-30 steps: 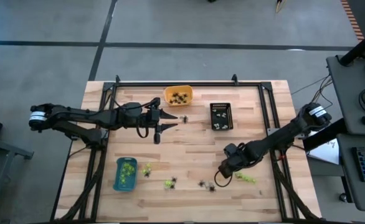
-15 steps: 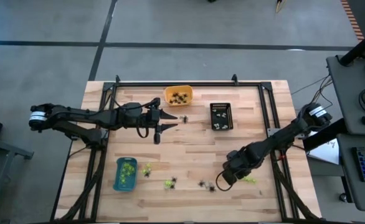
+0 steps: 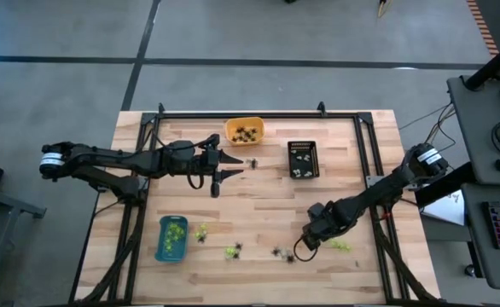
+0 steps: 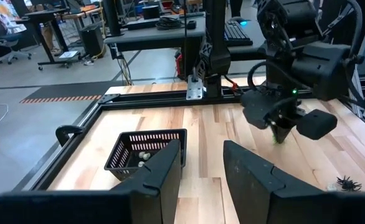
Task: Sort Halloween decoration
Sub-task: Put the green spider toy into the blue bin
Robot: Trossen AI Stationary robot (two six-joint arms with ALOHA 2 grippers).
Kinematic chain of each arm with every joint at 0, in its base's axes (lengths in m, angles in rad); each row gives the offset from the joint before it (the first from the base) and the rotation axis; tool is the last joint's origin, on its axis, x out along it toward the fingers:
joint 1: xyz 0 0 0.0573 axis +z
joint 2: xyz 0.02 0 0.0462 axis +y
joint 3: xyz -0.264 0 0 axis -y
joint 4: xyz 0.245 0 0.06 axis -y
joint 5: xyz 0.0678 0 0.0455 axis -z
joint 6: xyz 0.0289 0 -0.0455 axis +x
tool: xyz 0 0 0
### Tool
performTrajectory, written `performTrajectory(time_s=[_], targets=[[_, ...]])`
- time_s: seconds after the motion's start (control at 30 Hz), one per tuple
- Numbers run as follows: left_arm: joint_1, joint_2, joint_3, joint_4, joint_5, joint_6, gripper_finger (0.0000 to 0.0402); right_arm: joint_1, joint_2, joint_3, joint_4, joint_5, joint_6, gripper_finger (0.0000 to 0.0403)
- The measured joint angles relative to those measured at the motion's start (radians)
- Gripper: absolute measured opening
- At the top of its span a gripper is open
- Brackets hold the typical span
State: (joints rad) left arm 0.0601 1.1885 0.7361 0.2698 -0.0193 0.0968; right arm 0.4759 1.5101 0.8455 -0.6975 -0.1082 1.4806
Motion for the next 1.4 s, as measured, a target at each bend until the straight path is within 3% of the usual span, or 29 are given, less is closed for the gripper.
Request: performTrajectory(time_s=[0.13, 0.57, 0.83, 1.0, 1.27, 1.4], targets=[[0.000, 0.000, 0.000, 0.000, 0.000, -0.002, 0.0104, 0.000, -0.040, 0.000, 0.000, 0.092, -0.001, 0.0009], [-0.010, 0.045, 0.000, 0.002, 0.004, -0.021, 0.0104, 0.004, -0.066, -0.003, -0.012, 0.036, -0.084, 0.0009], [-0.070, 0.134, 0.002, 0.099, 0.005, -0.029, 0.0104, 0.004, 0.004, -0.013, -0.011, 0.149, -0.155, 0.0009], [-0.102, 0.196, 0.010, 0.159, 0.005, -0.028, 0.0104, 0.004, -0.017, -0.013, -0.008, 0.233, -0.234, 0.0009], [-0.141, 0.375, 0.170, 0.146, -0.014, -0.034, 0.0104, 0.003, -0.180, -0.013, -0.016, 0.218, -0.418, 0.0009], [-0.144, 0.483, 0.322, 0.054, -0.015, -0.005, 0.0104, 0.007, -0.299, -0.013, -0.004, 0.201, -0.301, 0.0009]])
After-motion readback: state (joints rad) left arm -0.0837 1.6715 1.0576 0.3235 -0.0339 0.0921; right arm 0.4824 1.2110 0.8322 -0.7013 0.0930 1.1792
